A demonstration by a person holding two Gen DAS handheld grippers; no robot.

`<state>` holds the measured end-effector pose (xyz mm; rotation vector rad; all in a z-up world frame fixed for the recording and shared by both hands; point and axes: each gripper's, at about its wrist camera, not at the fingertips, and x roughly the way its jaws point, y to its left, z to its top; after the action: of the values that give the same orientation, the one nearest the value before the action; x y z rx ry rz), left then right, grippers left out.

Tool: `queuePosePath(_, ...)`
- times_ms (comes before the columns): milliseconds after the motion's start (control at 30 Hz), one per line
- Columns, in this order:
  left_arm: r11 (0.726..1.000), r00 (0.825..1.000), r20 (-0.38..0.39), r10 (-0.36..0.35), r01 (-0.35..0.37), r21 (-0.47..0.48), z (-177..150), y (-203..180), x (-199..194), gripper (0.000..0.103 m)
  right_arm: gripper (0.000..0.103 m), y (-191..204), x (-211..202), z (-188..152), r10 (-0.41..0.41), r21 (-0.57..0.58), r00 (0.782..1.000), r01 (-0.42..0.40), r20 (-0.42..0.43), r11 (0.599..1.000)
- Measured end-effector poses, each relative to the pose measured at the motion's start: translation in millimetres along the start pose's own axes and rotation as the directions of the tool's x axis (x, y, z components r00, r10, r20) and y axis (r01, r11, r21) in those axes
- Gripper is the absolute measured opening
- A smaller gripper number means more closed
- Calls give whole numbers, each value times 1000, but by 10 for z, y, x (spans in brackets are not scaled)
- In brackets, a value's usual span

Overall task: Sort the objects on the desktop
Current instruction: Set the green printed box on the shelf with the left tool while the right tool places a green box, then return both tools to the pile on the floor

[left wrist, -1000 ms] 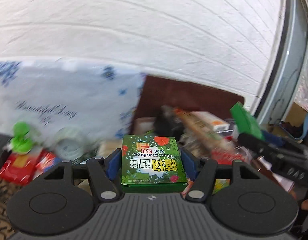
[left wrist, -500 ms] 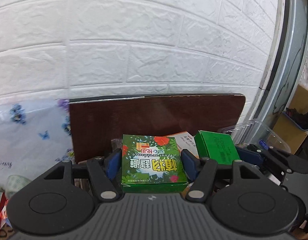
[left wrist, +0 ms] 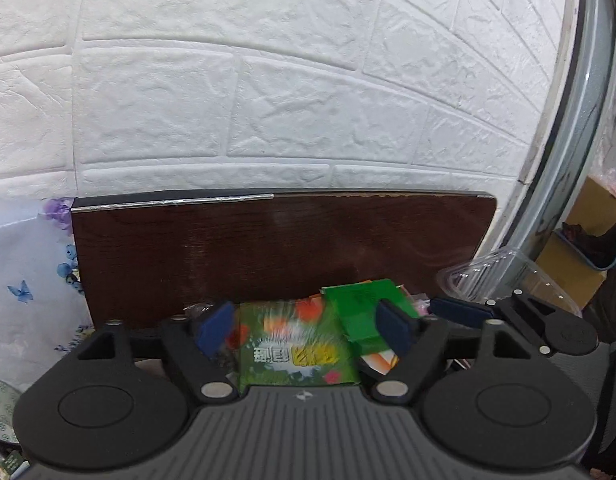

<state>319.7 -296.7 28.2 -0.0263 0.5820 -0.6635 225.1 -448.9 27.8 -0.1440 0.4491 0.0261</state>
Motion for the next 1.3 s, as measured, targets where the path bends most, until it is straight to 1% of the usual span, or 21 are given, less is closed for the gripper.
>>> queuePosePath(67,1000,1000,5,-2,2,-4,-9,5,-30,92,83,35,-68,11,-19,-15,1000,19,9,1000)
queuePosePath(133,1000,1000,-9,-3,3,-10,-14,9,-43,94,84,47,-139,21,-21,-3,1000,21,17,1000)
queuePosePath(200,1000,1000,-20,-3,2,-19,-36,7,-71,94,84,63,-202,31,-24,14,999,24,25,1000)
queuePosePath(333,1000,1000,-15,-2,1,-15,-114,-23,-200,94,85,118,-361,37,-41,42,998,39,47,998)
queuePosePath(367,1000,1000,-12,-7,7,-12,-140,-39,-249,94,88,122,-413,30,-40,53,998,37,55,998)
queuePosePath(433,1000,1000,-3,-20,20,6,-212,-77,-393,94,89,131,-519,14,-43,81,997,38,59,996)
queuePosePath(567,999,998,62,-17,15,35,-433,-144,-795,94,89,139,-827,-75,-17,127,996,6,84,992)
queuePosePath(633,999,996,87,-27,23,41,-561,-167,-1007,95,89,174,-996,-136,-4,141,995,-10,100,990)
queuePosePath(767,1000,996,88,-5,3,17,-844,-191,-1374,95,89,497,-1315,-281,25,107,993,-38,119,994)
queuePosePath(867,1000,996,92,-4,5,-11,-1131,-152,-1629,95,90,780,-1506,-440,56,82,990,-68,133,994)
queuePosePath(933,1000,995,99,15,-13,-19,-1356,-124,-1774,96,90,971,-1607,-561,77,76,988,-88,132,993)
queuePosePath(1033,997,993,92,74,-71,-31,-1697,-47,-1960,96,90,1251,-1676,-772,125,71,987,-132,98,989)
queuePosePath(1100,993,991,70,111,-108,-49,-1910,34,-2067,96,90,1435,-1674,-916,171,73,983,-175,64,982)
queuePosePath(1200,984,987,29,157,-154,-89,-2172,209,-2198,96,90,1713,-1606,-1087,246,83,969,-246,6,966)
queuePosePath(1300,967,980,-6,200,-198,-159,-2365,436,-2294,96,90,1989,-1542,-1211,296,92,954,-292,-36,952)
